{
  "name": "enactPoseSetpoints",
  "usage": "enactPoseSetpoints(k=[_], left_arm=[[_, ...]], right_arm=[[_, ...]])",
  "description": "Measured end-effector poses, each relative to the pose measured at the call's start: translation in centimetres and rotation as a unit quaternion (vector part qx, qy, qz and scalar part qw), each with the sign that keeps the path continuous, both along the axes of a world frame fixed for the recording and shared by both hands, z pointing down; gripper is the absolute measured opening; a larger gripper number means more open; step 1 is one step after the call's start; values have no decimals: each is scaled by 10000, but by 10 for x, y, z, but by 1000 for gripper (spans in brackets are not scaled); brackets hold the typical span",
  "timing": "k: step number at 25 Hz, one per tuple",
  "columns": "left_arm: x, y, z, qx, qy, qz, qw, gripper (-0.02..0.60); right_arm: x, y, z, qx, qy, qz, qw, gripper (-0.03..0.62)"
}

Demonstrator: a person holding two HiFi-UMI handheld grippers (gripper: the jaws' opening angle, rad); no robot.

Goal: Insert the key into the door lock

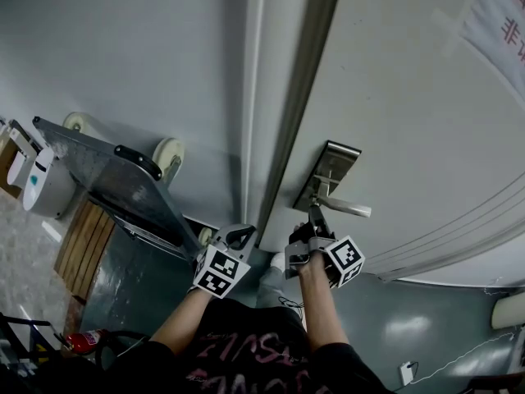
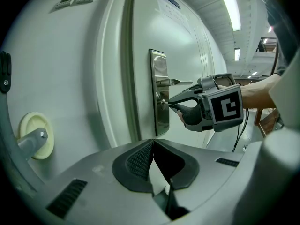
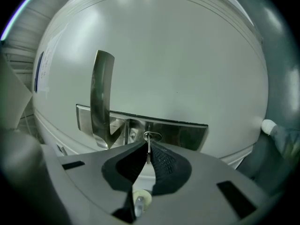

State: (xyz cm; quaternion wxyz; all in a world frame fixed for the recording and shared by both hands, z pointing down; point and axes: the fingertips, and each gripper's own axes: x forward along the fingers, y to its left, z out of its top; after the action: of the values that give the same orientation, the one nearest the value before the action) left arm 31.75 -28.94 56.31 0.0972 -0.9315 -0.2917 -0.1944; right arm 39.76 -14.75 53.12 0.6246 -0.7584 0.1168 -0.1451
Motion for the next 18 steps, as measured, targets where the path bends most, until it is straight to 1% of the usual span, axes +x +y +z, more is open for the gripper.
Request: enactPoseSetpoints(k=[6,9,18], left_arm=[[0,-3,4,8,-63,-47,10000,13],[0,-3,3,9,-33,-56,10000,14],[-11,-4,2,95,24,5,10000,13]], right_arm=[[5,0,-1,10,100,-30,9999,81],[5,-1,-2,-75,123,-57,9999,81],[9,1,0,-51,147,-41,9999,81]])
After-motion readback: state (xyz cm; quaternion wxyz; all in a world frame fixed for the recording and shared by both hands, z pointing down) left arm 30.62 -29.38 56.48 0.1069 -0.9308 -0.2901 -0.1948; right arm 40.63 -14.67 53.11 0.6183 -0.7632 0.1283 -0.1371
